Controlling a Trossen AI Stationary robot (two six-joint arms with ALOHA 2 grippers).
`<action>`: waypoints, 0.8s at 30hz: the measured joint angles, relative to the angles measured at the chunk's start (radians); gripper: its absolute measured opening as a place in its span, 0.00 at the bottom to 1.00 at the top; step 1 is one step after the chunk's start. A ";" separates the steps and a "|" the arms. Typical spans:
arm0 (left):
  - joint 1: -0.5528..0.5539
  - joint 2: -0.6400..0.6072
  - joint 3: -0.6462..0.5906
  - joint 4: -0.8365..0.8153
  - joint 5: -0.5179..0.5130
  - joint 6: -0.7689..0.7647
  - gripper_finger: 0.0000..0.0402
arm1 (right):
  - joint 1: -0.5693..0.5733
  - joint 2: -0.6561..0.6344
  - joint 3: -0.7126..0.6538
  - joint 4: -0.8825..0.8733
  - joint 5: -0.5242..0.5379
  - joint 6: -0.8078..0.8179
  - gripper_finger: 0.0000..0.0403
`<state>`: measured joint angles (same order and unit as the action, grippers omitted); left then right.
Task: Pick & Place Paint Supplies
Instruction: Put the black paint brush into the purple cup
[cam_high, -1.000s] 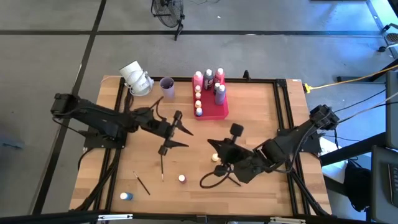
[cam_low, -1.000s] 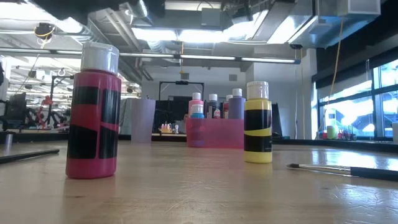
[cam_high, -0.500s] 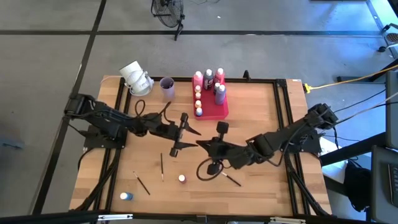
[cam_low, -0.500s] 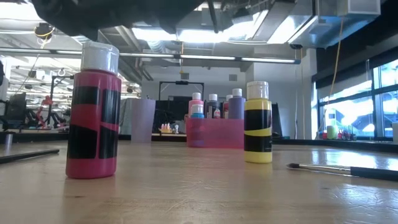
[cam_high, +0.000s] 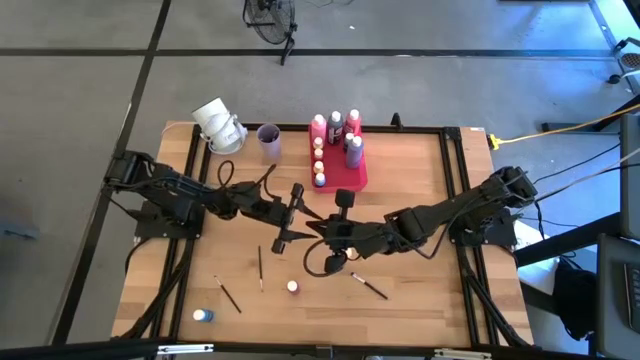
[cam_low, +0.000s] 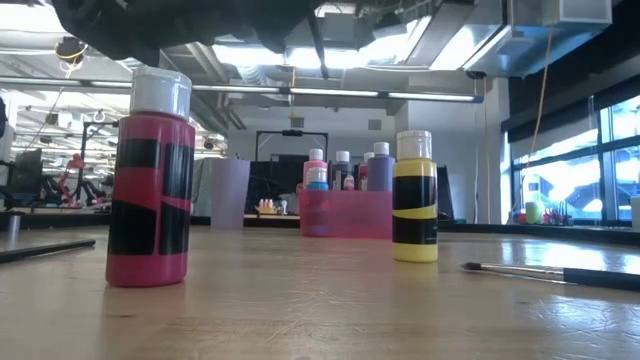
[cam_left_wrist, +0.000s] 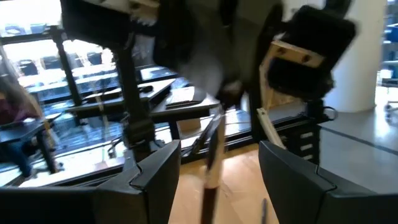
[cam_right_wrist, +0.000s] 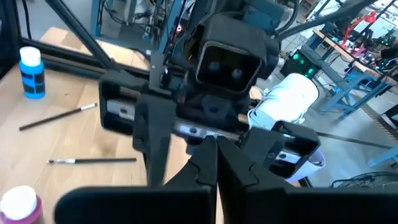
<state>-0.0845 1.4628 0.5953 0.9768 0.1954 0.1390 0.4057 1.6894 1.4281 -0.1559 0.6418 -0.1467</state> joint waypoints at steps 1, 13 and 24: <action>0.000 0.000 0.000 0.000 0.014 0.003 0.53 | 0.000 0.000 0.000 -0.002 0.000 0.000 0.00; 0.000 0.000 0.000 -0.008 0.008 0.013 0.51 | -0.001 -0.001 0.000 -0.011 0.000 0.000 0.00; 0.000 0.000 0.000 0.003 -0.001 0.023 0.32 | -0.001 0.000 0.000 -0.021 0.000 0.000 0.00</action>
<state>-0.0845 1.4628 0.5953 0.9800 0.1944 0.1616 0.4046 1.6889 1.4284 -0.1771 0.6418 -0.1471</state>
